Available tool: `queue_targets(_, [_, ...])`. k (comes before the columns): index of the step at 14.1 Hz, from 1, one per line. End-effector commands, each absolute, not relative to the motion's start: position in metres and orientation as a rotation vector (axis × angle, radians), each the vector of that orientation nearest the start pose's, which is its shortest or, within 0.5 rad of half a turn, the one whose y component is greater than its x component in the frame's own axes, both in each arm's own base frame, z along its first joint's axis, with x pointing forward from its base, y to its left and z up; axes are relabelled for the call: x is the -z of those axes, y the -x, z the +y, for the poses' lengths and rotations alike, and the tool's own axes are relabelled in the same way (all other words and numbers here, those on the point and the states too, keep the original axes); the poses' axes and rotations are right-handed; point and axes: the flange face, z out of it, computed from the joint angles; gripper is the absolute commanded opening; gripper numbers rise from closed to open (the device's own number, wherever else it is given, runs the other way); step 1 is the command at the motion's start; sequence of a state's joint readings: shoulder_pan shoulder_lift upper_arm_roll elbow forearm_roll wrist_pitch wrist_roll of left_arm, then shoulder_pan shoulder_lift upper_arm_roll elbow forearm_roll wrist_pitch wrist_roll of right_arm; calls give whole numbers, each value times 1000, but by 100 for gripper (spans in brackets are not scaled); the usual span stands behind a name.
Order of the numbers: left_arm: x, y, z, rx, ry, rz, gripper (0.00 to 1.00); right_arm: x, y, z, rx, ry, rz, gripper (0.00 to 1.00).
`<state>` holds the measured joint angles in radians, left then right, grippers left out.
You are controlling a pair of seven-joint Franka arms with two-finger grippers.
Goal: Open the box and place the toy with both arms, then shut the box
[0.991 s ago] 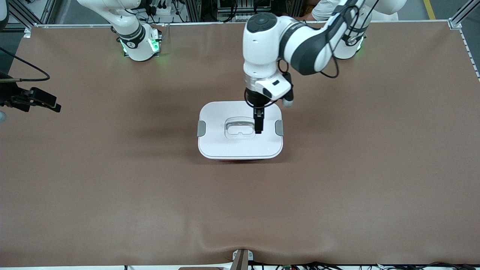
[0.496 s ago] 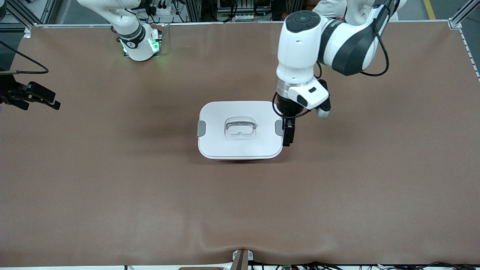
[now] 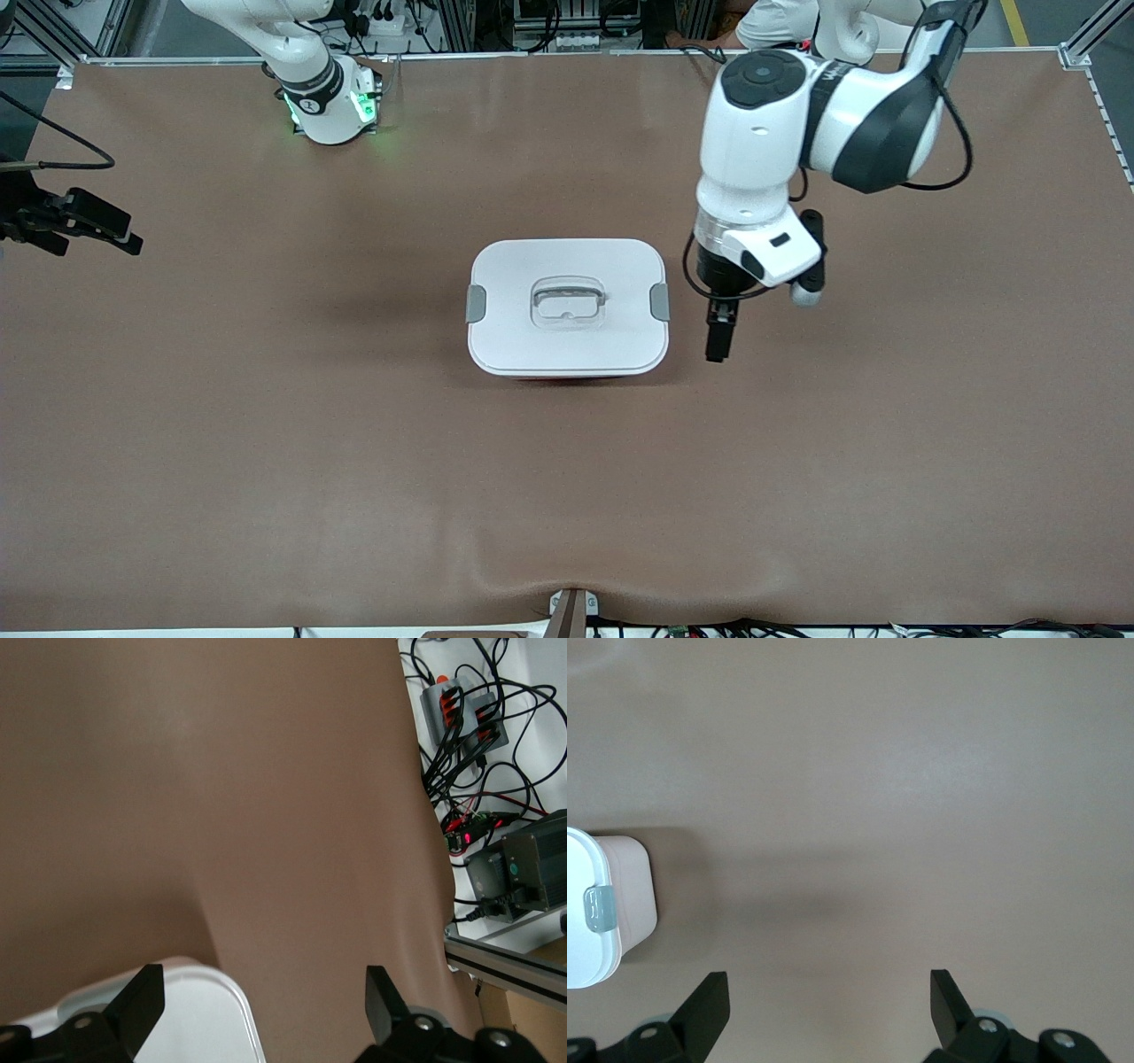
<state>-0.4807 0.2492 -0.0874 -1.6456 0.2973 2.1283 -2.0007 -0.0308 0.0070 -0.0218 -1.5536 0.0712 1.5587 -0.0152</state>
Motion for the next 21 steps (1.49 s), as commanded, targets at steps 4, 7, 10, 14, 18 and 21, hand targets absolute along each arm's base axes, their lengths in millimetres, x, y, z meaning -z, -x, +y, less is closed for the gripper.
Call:
queue_targets(4, [-514,-583,-289,488,2678,-1796,100,-633,-539,-17,2,3058,40,100])
queue_targets(7, [-532,-599,-259,476,2732,-1710,100,-629,-533,-23,-61,3063,55,100])
queue_targets(10, [-539,-618,-208,412,2813,-1605,100,-634,-532,-18,-39,3081,32,100])
queue_targets(14, [-552,-632,-156,409,2866,-1423,100,-634,-532,-19,-41,3106,24,100])
queue_targets(18, [-569,-648,-85,409,3026,-1137,100,-634,-532,-16,-44,3146,8,100])
queue_targets(21, [-572,-644,-58,341,3089,-934,100,-635,-531,-8,-51,3152,-11,100])
